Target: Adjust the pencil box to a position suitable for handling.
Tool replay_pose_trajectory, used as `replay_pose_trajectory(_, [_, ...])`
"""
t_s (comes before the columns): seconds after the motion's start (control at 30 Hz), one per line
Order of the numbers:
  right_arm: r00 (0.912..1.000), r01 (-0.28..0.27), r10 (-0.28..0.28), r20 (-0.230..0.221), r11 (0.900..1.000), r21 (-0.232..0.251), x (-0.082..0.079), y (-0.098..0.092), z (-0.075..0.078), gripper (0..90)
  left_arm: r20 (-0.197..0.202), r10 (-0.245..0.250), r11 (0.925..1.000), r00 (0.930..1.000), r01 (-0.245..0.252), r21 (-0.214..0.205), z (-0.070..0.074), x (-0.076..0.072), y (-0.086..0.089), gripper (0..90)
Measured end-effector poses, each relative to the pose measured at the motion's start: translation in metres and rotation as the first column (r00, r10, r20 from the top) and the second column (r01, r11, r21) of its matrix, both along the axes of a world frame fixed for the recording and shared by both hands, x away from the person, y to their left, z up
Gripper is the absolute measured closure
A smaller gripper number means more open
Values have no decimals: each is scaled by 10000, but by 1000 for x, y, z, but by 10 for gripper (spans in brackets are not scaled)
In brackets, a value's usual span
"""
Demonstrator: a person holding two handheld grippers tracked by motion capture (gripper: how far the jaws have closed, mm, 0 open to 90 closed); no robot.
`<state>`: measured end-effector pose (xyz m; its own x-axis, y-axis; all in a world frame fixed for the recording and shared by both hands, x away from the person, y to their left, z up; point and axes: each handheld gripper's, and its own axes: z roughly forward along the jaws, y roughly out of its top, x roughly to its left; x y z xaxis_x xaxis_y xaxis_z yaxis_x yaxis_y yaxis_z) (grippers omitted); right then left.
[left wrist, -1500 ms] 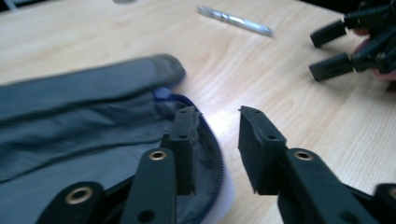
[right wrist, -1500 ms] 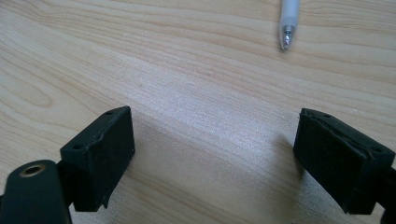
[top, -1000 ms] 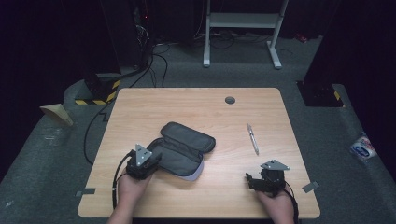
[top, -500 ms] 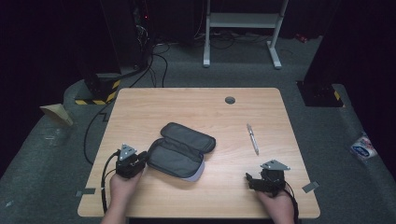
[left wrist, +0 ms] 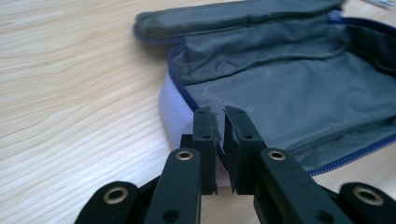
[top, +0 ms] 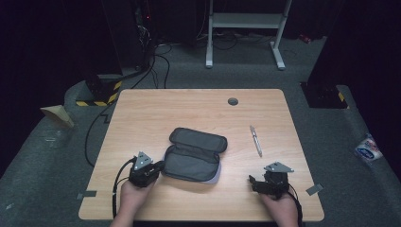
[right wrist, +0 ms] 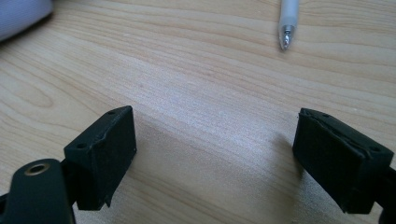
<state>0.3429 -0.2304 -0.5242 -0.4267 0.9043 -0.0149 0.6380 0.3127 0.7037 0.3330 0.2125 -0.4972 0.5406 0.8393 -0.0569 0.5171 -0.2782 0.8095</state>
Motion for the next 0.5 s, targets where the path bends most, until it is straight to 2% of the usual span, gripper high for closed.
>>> replay_pose_trajectory(0.13, [10000,0,0,1,10000,1,0,0,0,129,-20,-450,9990,9990,450,-39,1,-3,-14,820])
replay_pose_trajectory(0.17, [10000,-1,1,0,10000,2,0,0,0,129,-18,-690,9976,9976,690,-87,1,-5,-22,818])
replay_pose_trajectory(0.4, [10000,-34,34,0,10000,23,0,0,0,134,18,-1039,9945,9946,1039,-108,-1,-7,-38,807])
replay_pose_trajectory(0.5, [10000,10,-10,-27,10000,46,0,0,0,134,25,-1148,9931,9934,1148,-251,-1,-7,-44,802])
